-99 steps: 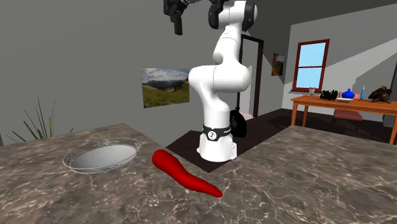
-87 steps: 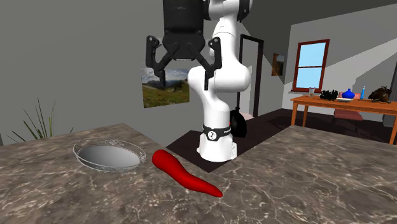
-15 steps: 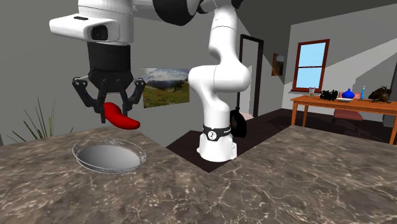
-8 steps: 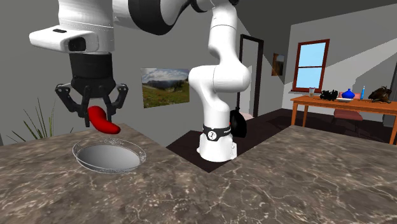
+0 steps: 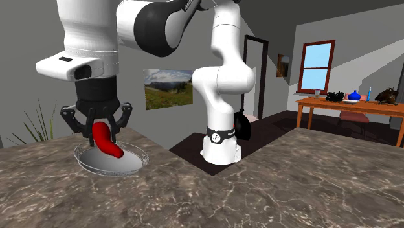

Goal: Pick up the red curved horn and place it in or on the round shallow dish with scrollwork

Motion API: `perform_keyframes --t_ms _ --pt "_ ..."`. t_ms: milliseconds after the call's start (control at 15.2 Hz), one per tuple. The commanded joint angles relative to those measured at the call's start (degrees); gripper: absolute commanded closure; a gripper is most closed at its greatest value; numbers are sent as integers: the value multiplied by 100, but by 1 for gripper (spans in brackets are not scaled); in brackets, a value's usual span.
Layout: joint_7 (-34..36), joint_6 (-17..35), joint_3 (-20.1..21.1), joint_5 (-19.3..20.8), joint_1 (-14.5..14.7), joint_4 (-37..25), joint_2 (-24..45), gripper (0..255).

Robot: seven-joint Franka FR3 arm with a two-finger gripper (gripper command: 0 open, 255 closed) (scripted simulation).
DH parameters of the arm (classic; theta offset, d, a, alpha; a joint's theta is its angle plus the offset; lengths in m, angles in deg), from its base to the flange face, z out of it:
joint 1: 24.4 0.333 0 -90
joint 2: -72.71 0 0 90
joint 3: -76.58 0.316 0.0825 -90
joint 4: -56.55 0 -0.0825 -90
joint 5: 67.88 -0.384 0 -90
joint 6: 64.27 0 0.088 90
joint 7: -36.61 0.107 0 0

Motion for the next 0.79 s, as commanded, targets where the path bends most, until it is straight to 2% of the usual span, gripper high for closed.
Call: perform_keyframes --t_ms 0,528,594,726 --pt "32 204 -27 30 -15 76 123 255" --pt "33 203 -28 30 -14 76 123 255" --pt "39 202 -24 29 -10 78 122 0" --pt "40 206 -25 31 -12 83 121 0"
